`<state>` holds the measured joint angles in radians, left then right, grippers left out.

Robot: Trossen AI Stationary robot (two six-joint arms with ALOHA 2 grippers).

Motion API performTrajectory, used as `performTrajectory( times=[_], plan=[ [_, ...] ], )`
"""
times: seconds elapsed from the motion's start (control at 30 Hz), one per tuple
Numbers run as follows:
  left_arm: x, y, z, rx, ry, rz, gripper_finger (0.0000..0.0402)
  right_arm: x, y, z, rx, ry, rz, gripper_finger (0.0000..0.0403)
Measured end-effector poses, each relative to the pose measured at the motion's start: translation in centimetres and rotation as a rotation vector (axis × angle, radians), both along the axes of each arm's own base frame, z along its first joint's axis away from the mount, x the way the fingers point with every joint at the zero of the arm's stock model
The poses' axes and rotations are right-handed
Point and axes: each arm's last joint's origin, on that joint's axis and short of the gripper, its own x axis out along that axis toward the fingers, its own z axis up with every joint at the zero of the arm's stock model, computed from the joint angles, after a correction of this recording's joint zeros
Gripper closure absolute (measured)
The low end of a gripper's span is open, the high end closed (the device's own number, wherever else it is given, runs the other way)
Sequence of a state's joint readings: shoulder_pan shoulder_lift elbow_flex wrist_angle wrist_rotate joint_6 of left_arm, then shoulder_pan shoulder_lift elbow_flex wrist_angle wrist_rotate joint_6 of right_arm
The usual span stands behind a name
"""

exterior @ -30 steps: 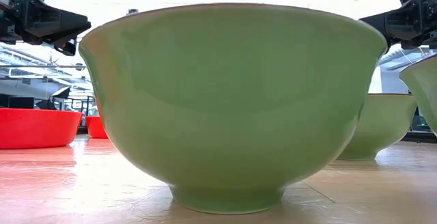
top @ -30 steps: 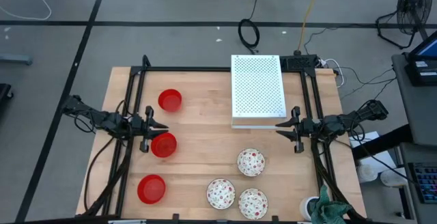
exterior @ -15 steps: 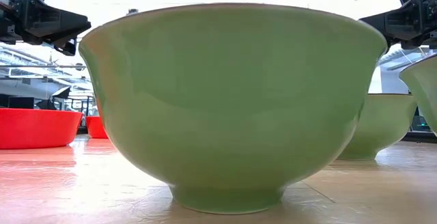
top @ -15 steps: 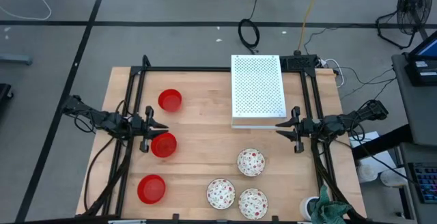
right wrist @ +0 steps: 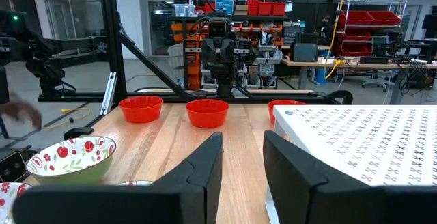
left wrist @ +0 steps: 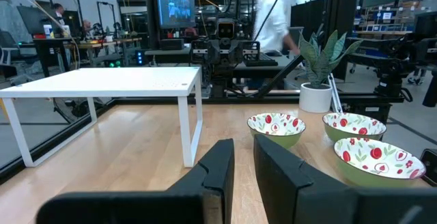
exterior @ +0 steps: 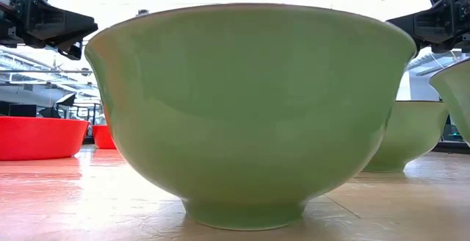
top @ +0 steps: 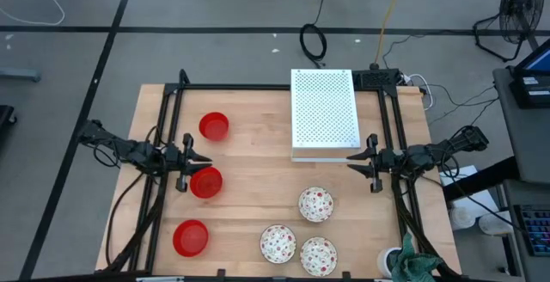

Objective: Pick & Place Mini bowls

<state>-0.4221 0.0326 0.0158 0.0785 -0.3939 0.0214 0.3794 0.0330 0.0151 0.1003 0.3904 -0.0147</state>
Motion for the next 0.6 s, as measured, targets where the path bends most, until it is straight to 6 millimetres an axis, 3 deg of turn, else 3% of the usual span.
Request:
performTrajectory(
  times=[0.37,0.6],
  plan=[
    [0.0,0.0,0.1,-0.005,-0.006,0.0,0.0339,0.0,0.0,0.0,0.0,0.0,0.0,0.0308],
    [-0.4,0.2,2.4,-0.182,-0.239,-0.014,0.0339,0.0,0.0,0.0,0.0,0.0,0.0,0.0307]
  ],
)
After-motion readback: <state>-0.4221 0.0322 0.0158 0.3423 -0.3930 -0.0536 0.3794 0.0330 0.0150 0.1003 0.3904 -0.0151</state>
